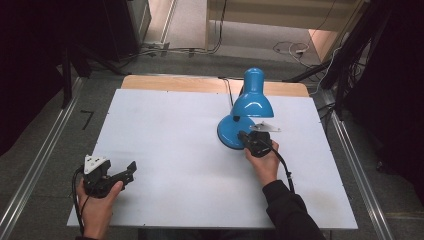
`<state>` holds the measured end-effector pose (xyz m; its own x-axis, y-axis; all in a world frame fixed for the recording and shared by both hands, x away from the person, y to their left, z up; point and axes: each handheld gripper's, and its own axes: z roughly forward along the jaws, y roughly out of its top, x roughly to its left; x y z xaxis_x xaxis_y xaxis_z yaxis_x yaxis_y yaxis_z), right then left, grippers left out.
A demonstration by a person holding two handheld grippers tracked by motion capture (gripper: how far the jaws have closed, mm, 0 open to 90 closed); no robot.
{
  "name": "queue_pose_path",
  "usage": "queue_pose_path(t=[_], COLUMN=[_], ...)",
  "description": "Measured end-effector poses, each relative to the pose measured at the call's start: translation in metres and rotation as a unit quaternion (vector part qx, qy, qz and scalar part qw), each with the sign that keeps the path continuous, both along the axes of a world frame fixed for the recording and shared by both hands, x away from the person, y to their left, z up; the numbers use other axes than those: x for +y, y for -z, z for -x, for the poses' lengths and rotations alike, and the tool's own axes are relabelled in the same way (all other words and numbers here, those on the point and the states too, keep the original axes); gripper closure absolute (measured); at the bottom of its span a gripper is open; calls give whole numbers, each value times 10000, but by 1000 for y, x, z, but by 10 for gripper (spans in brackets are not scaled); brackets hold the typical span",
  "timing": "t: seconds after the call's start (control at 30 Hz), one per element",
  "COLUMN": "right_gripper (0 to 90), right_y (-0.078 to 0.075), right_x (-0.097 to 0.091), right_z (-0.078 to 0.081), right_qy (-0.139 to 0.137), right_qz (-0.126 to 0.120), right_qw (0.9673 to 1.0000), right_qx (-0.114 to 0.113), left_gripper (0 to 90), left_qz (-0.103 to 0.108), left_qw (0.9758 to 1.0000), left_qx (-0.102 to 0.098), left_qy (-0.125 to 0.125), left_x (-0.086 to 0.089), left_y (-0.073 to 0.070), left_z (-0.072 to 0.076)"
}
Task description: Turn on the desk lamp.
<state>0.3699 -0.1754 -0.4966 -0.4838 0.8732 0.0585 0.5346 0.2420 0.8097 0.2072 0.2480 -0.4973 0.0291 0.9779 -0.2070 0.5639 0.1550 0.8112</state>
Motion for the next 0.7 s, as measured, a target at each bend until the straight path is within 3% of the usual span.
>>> queue_pose_path(t=[0.7], right_gripper=[876], right_y=[2], right_x=[0], right_z=[1], right_qy=[-11], right_qz=[33], right_qw=[10000], right_qx=[-89], left_gripper=[122], left_qz=[1], left_qw=[10000], left_qx=[5], left_qy=[4], left_x=[0], left_y=[0], left_z=[0])
